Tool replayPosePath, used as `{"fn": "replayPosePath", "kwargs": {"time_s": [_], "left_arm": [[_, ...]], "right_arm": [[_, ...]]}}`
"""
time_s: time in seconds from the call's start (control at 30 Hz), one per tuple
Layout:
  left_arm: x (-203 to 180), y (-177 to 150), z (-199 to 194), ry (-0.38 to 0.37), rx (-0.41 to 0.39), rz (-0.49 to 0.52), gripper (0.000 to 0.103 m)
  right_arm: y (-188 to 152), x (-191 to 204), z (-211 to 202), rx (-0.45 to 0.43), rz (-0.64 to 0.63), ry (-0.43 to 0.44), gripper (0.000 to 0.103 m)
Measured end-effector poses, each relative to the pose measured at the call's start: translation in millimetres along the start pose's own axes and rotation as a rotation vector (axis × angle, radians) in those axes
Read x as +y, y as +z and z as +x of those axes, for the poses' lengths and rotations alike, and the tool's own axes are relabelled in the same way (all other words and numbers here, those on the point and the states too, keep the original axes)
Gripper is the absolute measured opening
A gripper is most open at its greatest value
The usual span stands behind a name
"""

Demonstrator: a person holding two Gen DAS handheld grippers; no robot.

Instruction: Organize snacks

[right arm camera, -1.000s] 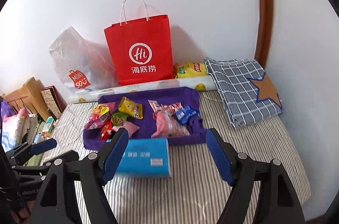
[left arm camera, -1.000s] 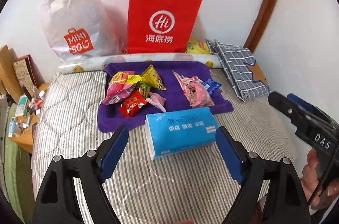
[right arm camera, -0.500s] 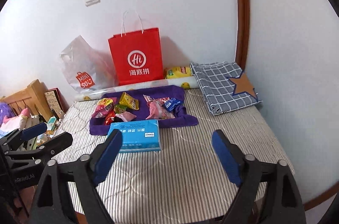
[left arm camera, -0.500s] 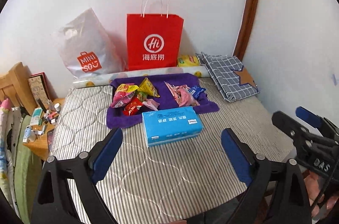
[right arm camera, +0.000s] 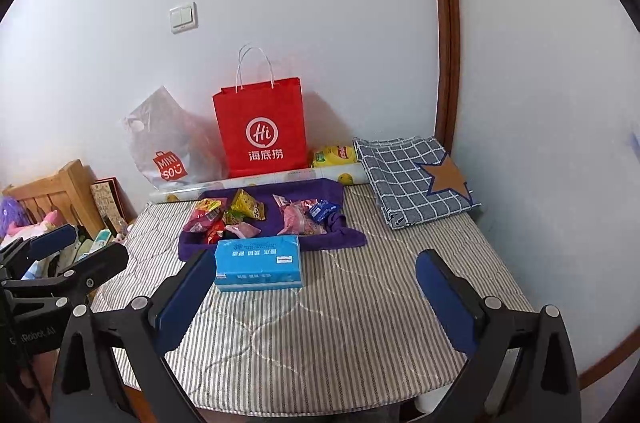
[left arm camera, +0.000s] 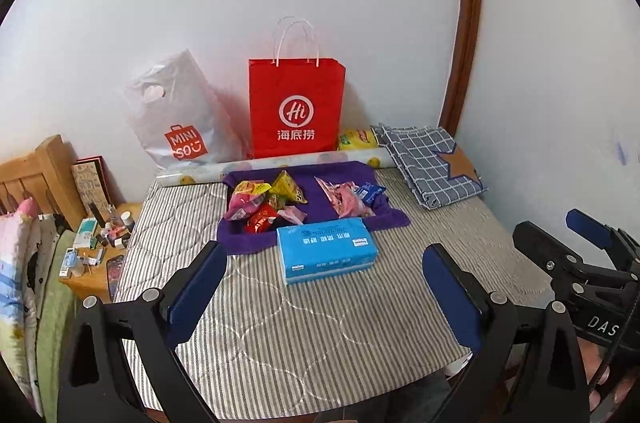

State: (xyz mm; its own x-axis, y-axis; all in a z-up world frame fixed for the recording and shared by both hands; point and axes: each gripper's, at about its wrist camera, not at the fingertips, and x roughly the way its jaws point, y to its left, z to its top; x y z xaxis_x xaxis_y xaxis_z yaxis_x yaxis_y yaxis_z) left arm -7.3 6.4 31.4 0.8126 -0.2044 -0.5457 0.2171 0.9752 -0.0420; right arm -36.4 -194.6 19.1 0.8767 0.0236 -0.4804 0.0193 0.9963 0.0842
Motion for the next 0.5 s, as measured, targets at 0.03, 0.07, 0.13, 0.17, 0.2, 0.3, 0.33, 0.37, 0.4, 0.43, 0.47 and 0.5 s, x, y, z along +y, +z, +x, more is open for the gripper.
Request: {"fn": "replayPosePath", "kwargs": {"time_s": [0.03,0.07,0.13,0.17,0.2,0.3,0.33,0.37,0.4,0.43,0.47,0.5], "left_arm": [[0.7,0.1,-0.6,0.000,-0.001,-0.003,0.098],[1.3,0.1,-1.0,0.000,-0.001,-0.005,0.098],[1.4,-0.6,-2.1,-0.004,-0.002,-0.010,0.098],[1.6,-0.5,-2.5,-0.006,-0.003,-0.012,0.098],[1.4,-0.6,-2.8,-0.007,-0.002,-0.013,0.098],[0.9,-0.8,-4.1,-0.002,-0.004,-0.010,0.101],[0.6,-0.6,-4.9,-0.003,-0.005,-0.010,0.101],[0.7,-0.5,-5.6,-0.004,-0.007,-0.010,0.101],[0.5,-0.3,-6.5,-0.005,-0.010,-0.009,0.101],[0.3,-0.1,-6.9,-0.004,-0.011,-0.009,0.101],[0.0,0.1,-7.4,-0.002,-0.013,-0.008,0.101],[-0.2,0.0,-7.8,0.001,-0.015,-0.008,0.101]], "right_arm": [[0.5,0.1,-1.8,-0.003,-0.003,-0.004,0.101],[0.8,0.4,-3.0,-0.006,-0.005,-0.008,0.101],[1.0,1.7,-5.4,-0.009,-0.010,-0.015,0.101],[1.1,2.2,-6.0,-0.008,-0.011,-0.017,0.101],[1.0,2.5,-6.5,-0.008,-0.013,-0.019,0.101],[0.6,4.0,-7.8,-0.007,-0.020,-0.036,0.101],[0.4,4.0,-8.2,-0.008,-0.020,-0.038,0.101],[0.2,4.1,-8.9,-0.008,-0.019,-0.037,0.101],[0.2,4.1,-9.4,-0.009,-0.018,-0.035,0.101],[0.7,3.9,-9.2,-0.010,-0.018,-0.034,0.101],[0.9,4.3,-10.1,-0.012,-0.017,-0.033,0.101],[1.0,4.5,-10.4,-0.014,-0.016,-0.032,0.101]]}}
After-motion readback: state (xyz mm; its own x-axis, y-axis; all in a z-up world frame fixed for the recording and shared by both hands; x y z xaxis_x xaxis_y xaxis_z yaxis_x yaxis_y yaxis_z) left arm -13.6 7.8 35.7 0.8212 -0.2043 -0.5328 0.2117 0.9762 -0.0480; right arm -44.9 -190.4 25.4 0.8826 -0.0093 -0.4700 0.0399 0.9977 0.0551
